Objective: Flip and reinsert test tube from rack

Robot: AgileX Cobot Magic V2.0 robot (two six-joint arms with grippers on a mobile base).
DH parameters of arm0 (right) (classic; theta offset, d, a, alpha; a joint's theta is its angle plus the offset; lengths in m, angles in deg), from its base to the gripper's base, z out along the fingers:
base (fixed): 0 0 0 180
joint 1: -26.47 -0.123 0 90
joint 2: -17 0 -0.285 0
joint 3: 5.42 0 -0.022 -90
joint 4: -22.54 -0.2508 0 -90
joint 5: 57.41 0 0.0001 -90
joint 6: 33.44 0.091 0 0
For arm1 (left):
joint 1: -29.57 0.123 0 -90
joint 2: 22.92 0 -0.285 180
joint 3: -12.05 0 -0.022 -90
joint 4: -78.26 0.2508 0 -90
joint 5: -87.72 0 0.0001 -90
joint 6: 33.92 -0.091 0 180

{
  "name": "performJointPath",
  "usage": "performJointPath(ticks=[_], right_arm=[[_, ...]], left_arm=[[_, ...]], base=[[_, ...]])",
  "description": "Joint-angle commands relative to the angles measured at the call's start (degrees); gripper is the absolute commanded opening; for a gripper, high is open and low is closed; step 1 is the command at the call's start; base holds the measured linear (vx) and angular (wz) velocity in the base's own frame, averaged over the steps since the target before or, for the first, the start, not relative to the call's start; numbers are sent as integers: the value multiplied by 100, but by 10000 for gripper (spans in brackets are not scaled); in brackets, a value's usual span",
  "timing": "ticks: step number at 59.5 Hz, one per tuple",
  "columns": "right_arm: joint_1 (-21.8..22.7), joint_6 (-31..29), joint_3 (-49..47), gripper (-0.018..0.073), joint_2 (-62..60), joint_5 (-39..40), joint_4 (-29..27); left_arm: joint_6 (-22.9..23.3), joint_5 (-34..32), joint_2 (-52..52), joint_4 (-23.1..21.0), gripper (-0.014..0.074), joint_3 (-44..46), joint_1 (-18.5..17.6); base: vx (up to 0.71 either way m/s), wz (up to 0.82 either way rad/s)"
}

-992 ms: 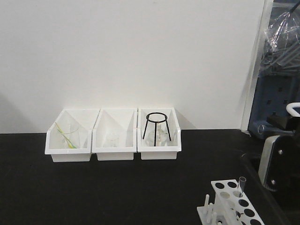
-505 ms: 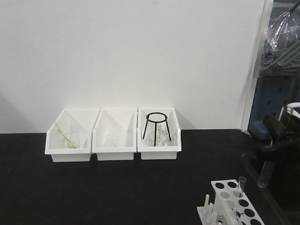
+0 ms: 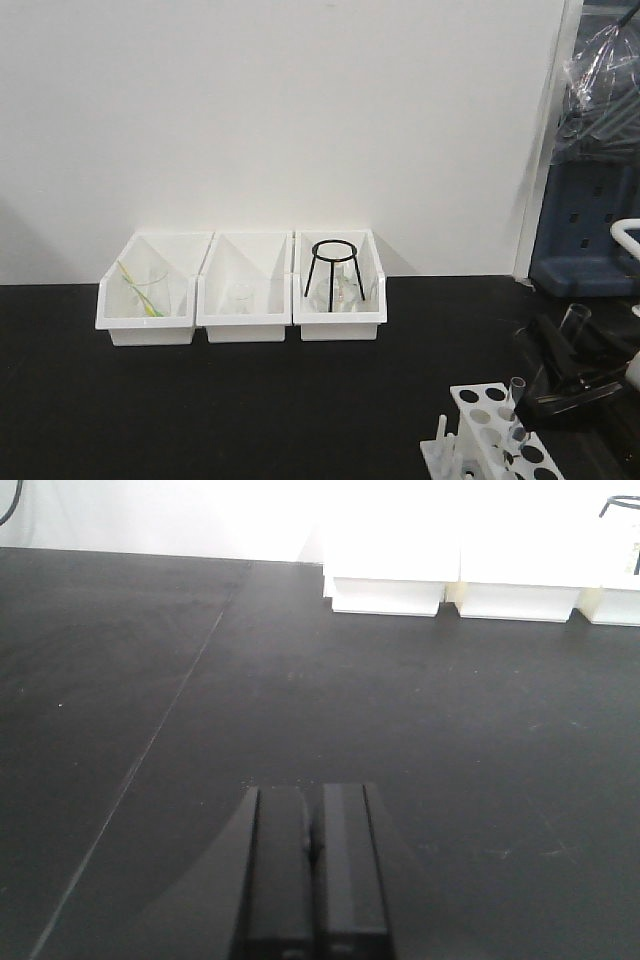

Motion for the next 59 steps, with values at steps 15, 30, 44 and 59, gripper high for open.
performJointPath(ticks=[15, 30, 44, 59], right_arm=[[40, 134, -193, -8, 420, 1218, 22], [40, 170, -216, -8, 833, 1218, 68], [40, -71, -216, -8, 1533, 1218, 637], [40, -242, -216, 0, 1703, 1218, 755]], left_arm=[[1, -505, -72, -21, -6, -5, -28], [1, -505, -72, -21, -6, -5, -28], [1, -505, -72, -21, -6, -5, -28], [1, -505, -72, -21, -6, -5, -28]], base=[[0, 0], [0, 0], [0, 0], [0, 0]])
